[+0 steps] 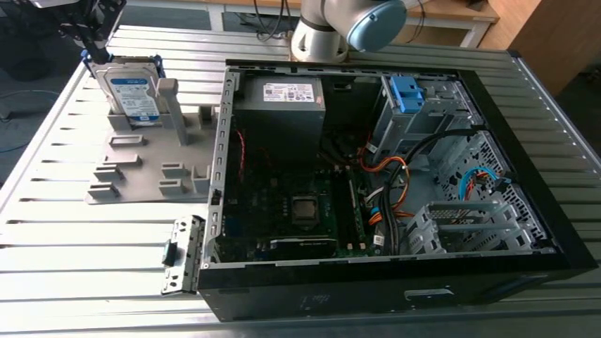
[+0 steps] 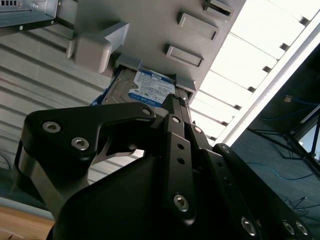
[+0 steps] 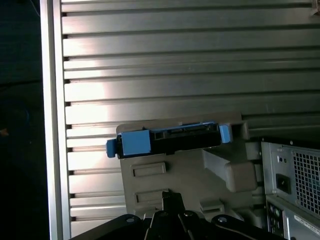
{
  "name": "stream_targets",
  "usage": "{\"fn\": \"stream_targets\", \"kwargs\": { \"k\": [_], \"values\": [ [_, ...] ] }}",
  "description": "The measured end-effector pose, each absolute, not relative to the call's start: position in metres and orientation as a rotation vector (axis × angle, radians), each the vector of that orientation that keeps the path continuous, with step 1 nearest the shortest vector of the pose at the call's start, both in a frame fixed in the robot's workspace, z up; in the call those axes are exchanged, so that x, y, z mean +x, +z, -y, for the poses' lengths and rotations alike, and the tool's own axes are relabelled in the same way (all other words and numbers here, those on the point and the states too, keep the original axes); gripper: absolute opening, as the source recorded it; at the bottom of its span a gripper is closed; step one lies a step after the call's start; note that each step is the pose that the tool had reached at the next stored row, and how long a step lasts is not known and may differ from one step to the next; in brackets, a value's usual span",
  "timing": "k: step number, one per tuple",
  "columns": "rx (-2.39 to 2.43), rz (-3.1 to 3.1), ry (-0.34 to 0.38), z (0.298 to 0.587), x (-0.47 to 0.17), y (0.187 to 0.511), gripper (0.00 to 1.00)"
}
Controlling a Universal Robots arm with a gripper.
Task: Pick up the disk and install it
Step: 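Pick up the disk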
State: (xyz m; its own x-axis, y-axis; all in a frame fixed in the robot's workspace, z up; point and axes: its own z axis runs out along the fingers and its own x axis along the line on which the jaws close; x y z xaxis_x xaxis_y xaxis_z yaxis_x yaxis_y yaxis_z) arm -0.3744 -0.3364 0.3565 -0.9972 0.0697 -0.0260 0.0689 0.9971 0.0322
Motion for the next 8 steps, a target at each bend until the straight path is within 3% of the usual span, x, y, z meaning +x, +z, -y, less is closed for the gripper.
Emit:
{"fn": "stream_targets", "kwargs": {
  "k": [8],
  "values": [
    [0.035,-3.115,0.050,0.3364,-0.3744,0.3565,0.11]
  ]
}}
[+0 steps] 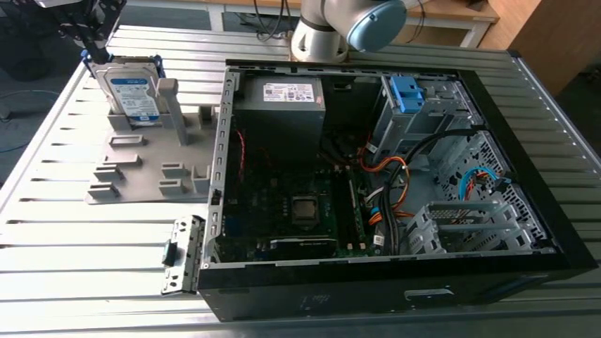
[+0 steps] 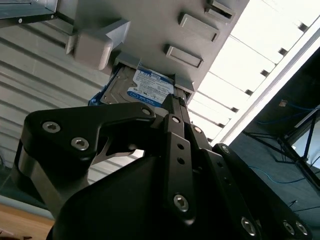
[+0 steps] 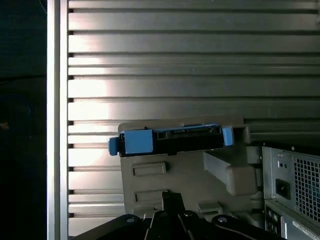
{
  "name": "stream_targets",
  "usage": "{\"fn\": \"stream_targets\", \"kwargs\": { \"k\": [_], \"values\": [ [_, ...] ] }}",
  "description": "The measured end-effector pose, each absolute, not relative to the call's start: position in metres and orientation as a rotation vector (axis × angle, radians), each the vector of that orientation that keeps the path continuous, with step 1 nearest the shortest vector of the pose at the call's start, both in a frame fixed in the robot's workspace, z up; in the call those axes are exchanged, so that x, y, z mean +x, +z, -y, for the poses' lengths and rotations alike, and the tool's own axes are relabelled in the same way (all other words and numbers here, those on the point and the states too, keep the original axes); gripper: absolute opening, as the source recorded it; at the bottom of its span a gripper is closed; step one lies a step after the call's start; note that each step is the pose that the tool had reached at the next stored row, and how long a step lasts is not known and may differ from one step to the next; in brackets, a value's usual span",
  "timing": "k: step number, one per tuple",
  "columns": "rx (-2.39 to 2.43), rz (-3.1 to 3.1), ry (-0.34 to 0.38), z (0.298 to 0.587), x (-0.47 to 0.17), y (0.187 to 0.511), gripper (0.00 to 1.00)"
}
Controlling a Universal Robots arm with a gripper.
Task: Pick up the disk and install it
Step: 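Pick up the disk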
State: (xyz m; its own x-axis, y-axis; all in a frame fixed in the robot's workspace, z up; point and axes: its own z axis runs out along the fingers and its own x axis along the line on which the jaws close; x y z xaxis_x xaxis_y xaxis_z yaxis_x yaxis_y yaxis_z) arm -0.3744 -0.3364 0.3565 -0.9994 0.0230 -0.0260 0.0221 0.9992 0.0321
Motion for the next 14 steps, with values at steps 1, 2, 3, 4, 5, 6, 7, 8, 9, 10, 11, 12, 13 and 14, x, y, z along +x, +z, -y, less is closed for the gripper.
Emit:
{"fn": "stream_targets", "kwargs": {
  "k": [1,2,3,4,5,6,7,8,9,10,11,12,13,14],
  "values": [
    [0.022,-3.115,0.050,0.3364,-0.3744,0.3565,0.11],
    [0.007,-3.115,0.050,0.3364,-0.3744,0.3565,0.11],
    [-0.006,-3.115,0.050,0.3364,-0.3744,0.3565,0.11],
    [-0.020,-3.115,0.050,0.3364,-0.3744,0.3565,0.11],
    [-0.034,-3.115,0.051,0.3364,-0.3744,0.3565,0.11],
    [-0.047,-3.115,0.051,0.3364,-0.3744,0.3565,0.11],
    [-0.059,-3.115,0.051,0.3364,-0.3744,0.3565,0.11],
    [-0.072,-3.115,0.051,0.3364,-0.3744,0.3565,0.11],
    [-0.084,-3.115,0.051,0.3364,-0.3744,0.3565,0.11],
    [-0.096,-3.115,0.051,0.3364,-0.3744,0.3565,0.11],
    [-0.108,-3.114,0.052,0.3364,-0.3744,0.3564,0.11],
    [-0.120,-3.114,0.052,0.3364,-0.3744,0.3565,0.11],
    [-0.132,-3.114,0.052,0.3364,-0.3744,0.3564,0.11],
    [-0.145,-3.113,0.052,0.3364,-0.3744,0.3565,0.11]
  ]
}}
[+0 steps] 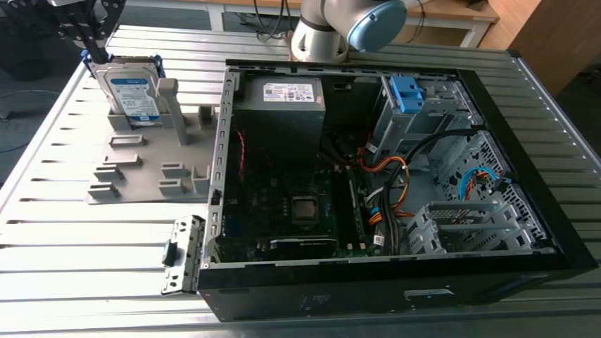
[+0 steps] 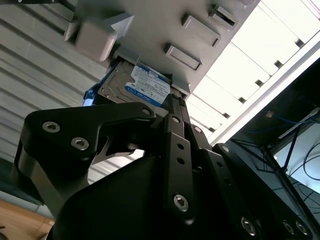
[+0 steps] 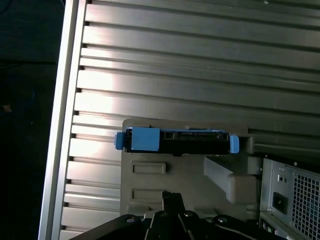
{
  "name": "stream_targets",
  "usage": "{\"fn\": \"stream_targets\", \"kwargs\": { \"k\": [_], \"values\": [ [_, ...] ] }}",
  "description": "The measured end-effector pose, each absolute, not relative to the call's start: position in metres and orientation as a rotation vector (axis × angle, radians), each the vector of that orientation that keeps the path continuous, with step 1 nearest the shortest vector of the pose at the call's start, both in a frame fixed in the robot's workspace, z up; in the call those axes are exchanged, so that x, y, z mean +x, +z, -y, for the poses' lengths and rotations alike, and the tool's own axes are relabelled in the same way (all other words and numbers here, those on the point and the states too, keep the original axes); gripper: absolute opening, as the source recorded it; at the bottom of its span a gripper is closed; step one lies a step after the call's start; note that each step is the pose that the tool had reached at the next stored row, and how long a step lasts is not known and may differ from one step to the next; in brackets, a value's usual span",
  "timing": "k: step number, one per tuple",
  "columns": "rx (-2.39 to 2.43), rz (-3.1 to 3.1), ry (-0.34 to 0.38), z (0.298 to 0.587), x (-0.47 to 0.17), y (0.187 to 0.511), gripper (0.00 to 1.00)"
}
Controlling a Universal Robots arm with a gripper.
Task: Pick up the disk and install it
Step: 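Pick up the disk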
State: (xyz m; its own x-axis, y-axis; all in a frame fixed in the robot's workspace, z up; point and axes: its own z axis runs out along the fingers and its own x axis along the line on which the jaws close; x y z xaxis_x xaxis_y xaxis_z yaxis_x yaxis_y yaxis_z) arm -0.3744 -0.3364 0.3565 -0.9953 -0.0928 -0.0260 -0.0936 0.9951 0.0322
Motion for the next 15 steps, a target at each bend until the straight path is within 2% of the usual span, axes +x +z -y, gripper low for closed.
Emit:
{"fn": "stream_targets", "kwargs": {
  "k": [15],
  "values": [
    [-0.332,-3.101,0.054,0.3364,-0.3744,0.3565,0.11]
  ]
}}
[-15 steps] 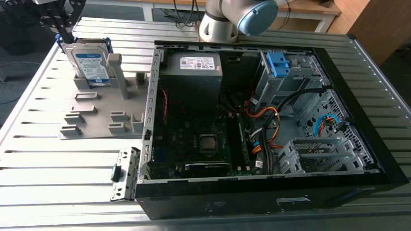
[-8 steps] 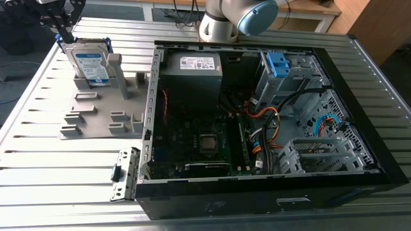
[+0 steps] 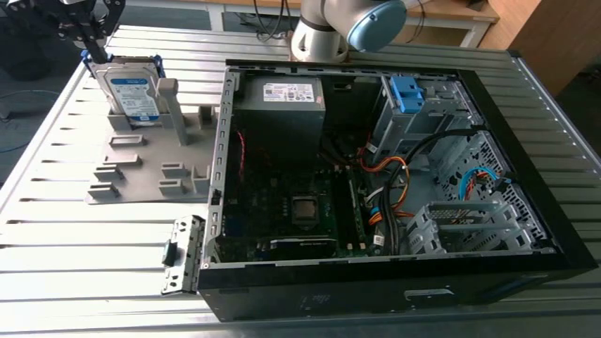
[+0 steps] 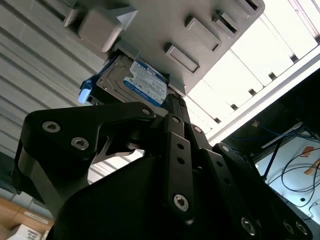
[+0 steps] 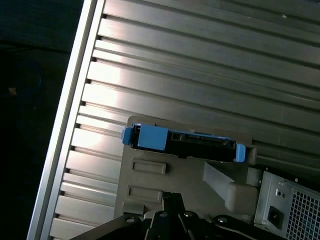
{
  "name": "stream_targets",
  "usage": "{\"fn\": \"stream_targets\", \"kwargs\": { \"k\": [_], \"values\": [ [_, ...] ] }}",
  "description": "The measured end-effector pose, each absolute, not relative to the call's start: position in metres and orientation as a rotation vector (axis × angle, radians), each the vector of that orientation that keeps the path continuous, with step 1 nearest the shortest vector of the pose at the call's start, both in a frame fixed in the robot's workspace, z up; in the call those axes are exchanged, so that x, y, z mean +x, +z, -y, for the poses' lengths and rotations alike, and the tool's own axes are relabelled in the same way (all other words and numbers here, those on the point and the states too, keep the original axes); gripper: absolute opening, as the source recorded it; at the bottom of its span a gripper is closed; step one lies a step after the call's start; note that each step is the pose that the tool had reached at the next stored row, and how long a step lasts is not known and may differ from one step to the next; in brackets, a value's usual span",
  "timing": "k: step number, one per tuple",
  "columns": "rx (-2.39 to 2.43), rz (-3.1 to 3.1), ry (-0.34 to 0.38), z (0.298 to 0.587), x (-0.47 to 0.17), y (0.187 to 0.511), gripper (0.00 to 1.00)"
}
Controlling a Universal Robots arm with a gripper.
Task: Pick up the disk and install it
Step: 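Pick up the disk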
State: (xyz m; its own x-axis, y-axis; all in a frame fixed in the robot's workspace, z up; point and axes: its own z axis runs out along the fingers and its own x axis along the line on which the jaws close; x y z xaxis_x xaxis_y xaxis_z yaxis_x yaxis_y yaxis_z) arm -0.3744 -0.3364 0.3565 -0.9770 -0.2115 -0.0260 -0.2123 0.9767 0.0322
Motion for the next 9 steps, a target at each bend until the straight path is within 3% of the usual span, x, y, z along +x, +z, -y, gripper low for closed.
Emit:
{"fn": "stream_targets", "kwargs": {
  "k": [9],
  "values": [
    [-0.472,-3.084,0.056,0.3364,-0.3744,0.3564,0.11]
  ]
}}
